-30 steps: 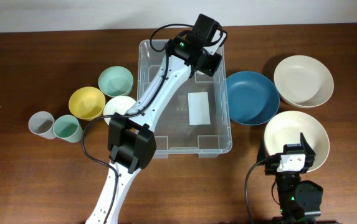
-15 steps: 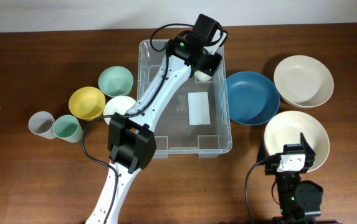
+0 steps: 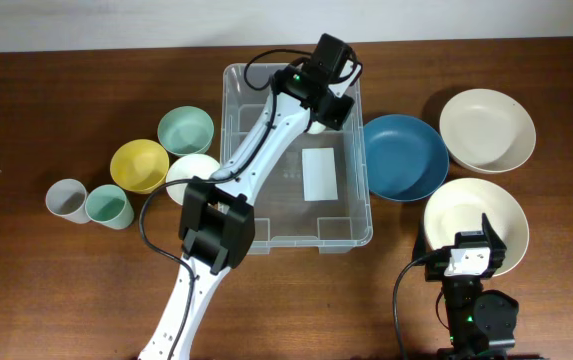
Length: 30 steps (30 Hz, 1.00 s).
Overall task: Pack container
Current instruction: 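Lower the white cup into the container's back corner and release, then withdraw the left gripper back toward the cups on the left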
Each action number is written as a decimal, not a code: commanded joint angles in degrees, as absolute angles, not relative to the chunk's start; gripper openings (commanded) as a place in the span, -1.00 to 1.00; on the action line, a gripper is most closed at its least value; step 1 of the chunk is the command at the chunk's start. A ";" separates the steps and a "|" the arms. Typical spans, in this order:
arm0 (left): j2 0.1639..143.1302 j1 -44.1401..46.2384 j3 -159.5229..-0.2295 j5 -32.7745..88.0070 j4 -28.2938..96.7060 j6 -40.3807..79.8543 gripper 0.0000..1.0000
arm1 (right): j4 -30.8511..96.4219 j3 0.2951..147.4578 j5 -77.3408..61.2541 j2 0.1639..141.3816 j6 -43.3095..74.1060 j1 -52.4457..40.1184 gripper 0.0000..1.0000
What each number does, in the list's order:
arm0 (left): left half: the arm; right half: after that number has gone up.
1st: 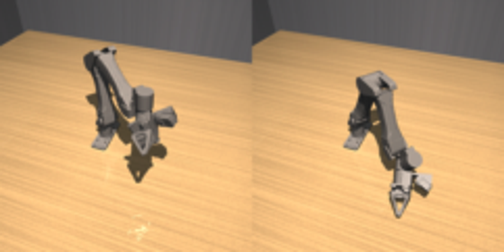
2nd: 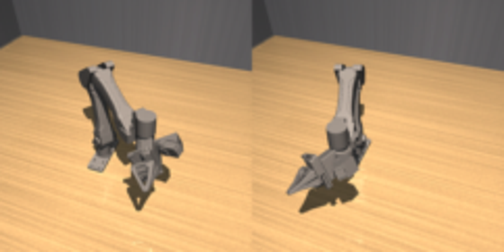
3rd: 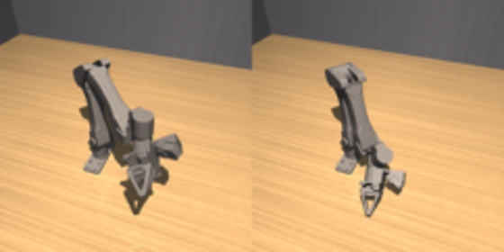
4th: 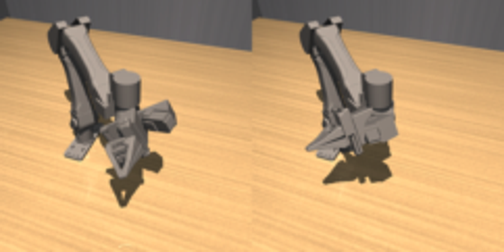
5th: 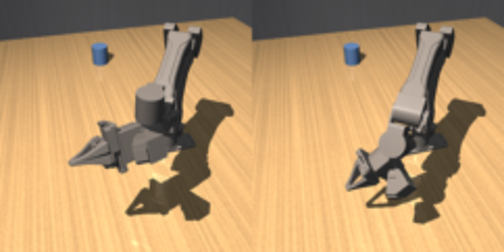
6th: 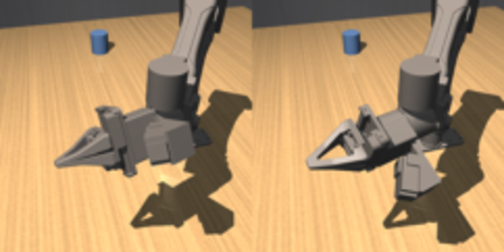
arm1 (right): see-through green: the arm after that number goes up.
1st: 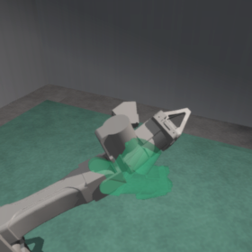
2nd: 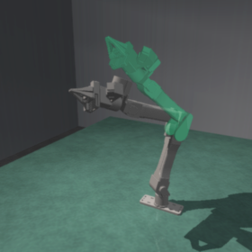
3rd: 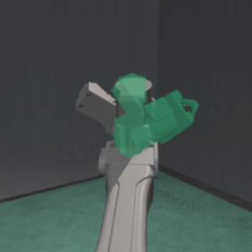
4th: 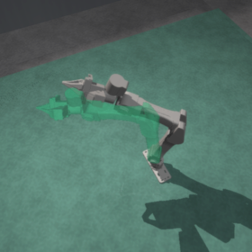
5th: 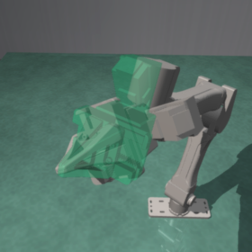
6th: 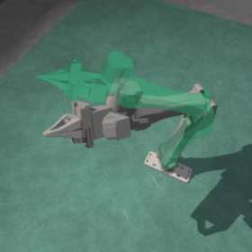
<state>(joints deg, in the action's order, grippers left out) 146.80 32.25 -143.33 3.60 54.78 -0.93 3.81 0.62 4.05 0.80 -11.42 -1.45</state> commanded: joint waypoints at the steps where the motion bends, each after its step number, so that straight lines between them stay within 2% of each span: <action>1: 146.89 32.58 -144.79 1.65 54.72 -1.83 -0.95 | 4.12 0.32 4.97 0.47 -11.60 -1.06 0.98; 13: 146.89 32.64 -151.35 1.72 55.61 -1.80 -0.94 | 4.12 0.32 4.99 0.47 -11.57 -1.06 0.97; 20: 146.89 31.70 -160.68 0.47 63.05 -1.76 -0.92 | 4.12 0.32 4.97 0.47 -11.60 -1.06 0.98; 24: 146.89 29.47 -168.59 -18.85 74.13 3.95 -0.92 | 4.12 0.32 4.99 0.47 -11.60 -1.06 0.98; 28: 146.89 24.93 -176.09 -30.02 85.67 8.29 -0.91 | 4.10 0.32 4.97 0.47 -11.60 -1.06 0.98; 30: 146.89 21.39 -179.48 -30.94 92.09 11.00 -0.70 | 4.12 0.32 4.97 0.47 -11.60 -1.06 0.98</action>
<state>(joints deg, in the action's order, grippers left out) 146.82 27.07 -174.54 -20.16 87.13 5.06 3.81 0.62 4.08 0.80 -11.38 -1.45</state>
